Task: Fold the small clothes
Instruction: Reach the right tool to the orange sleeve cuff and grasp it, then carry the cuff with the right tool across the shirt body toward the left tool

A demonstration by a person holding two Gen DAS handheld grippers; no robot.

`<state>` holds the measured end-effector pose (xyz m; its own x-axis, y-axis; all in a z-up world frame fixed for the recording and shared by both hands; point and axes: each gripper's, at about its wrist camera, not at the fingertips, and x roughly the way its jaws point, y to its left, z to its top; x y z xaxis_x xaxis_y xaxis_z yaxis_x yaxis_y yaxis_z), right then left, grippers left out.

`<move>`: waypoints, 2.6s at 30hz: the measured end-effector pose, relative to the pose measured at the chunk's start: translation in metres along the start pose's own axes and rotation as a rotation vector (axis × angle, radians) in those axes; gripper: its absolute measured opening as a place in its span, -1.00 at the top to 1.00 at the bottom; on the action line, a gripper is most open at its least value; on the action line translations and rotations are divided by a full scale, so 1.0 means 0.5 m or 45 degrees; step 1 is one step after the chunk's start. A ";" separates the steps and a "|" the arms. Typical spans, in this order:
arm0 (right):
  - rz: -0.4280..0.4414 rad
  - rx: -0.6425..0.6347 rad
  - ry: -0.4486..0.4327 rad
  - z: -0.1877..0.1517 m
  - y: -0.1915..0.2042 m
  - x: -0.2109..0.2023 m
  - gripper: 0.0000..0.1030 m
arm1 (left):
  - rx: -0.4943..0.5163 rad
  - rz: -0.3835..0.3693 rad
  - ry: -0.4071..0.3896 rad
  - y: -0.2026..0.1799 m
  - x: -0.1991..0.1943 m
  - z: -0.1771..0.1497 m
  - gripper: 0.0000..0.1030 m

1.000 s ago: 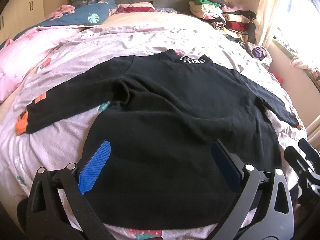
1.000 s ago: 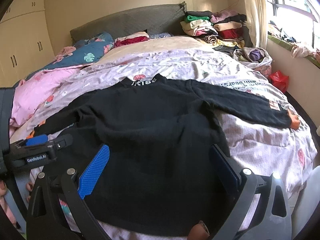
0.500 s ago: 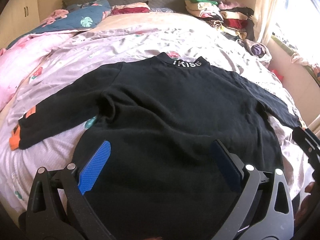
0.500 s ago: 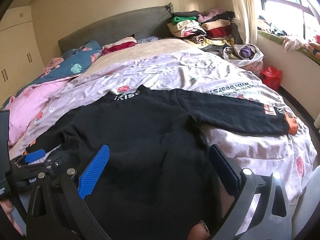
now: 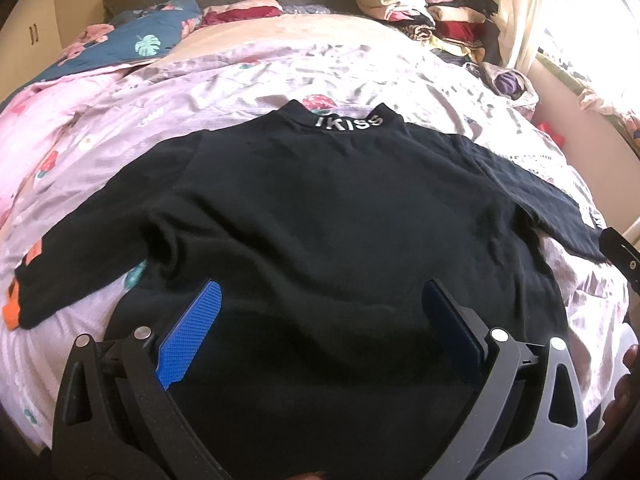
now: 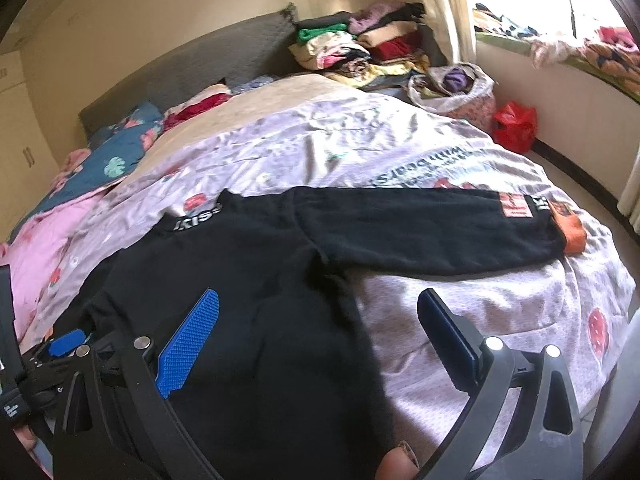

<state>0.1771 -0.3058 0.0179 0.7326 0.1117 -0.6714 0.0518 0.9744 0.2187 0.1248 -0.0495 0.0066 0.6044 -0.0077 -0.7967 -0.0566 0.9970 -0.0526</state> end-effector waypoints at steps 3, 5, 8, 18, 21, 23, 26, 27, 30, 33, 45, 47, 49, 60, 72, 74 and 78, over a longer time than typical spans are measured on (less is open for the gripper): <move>-0.019 0.048 0.015 0.003 -0.029 0.014 -0.92 | 0.015 -0.009 0.015 -0.014 0.018 0.011 -0.83; -0.030 0.077 0.022 0.006 -0.047 0.021 -0.92 | 0.022 -0.014 0.025 -0.021 0.028 0.018 -0.83; -0.051 0.114 0.030 0.011 -0.075 0.030 -0.92 | 0.034 -0.026 0.043 -0.034 0.043 0.029 -0.83; -0.169 0.237 0.029 0.037 -0.175 0.059 -0.92 | 0.064 -0.106 0.123 -0.070 0.099 0.066 -0.83; -0.194 0.281 0.038 0.049 -0.210 0.072 -0.92 | 0.063 -0.124 0.147 -0.076 0.116 0.076 -0.83; -0.228 0.299 0.047 0.055 -0.231 0.083 -0.92 | 0.058 -0.151 0.148 -0.081 0.126 0.085 -0.83; -0.276 0.342 0.068 0.061 -0.262 0.101 -0.92 | 0.065 -0.145 0.137 -0.090 0.134 0.098 -0.83; -0.284 0.364 0.074 0.063 -0.275 0.107 -0.92 | 0.069 -0.143 0.135 -0.094 0.138 0.104 -0.83; -0.321 0.429 0.099 0.068 -0.317 0.129 -0.92 | 0.064 -0.135 0.129 -0.101 0.147 0.119 -0.83; -0.371 0.477 0.111 0.071 -0.352 0.147 -0.92 | 0.059 -0.123 0.128 -0.103 0.156 0.133 -0.83; -0.402 0.724 0.130 0.070 -0.483 0.186 -0.91 | 0.044 -0.079 0.143 -0.097 0.203 0.168 -0.83; -0.388 0.743 0.122 0.072 -0.495 0.191 -0.91 | 0.041 -0.072 0.146 -0.095 0.208 0.170 -0.83; -0.394 0.752 0.095 0.077 -0.502 0.190 -0.67 | 0.035 -0.071 0.149 -0.092 0.213 0.171 -0.83; -0.169 0.689 -0.147 0.113 -0.463 0.111 0.75 | -0.032 -0.100 0.136 -0.054 0.177 0.183 -0.83; 0.020 0.405 -0.242 0.193 -0.283 0.037 0.76 | -0.087 -0.114 0.003 0.004 0.082 0.226 -0.83; 0.046 0.364 -0.248 0.201 -0.254 0.031 0.76 | -0.099 -0.116 -0.019 0.019 0.068 0.233 -0.83; 0.091 0.274 -0.255 0.215 -0.178 0.030 0.76 | -0.130 -0.131 -0.046 0.055 0.049 0.243 -0.83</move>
<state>0.2562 -0.4118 0.0646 0.8576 0.1174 -0.5007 0.1220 0.8993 0.4199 0.2345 -0.0130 0.0586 0.6392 -0.1051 -0.7618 -0.0725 0.9780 -0.1957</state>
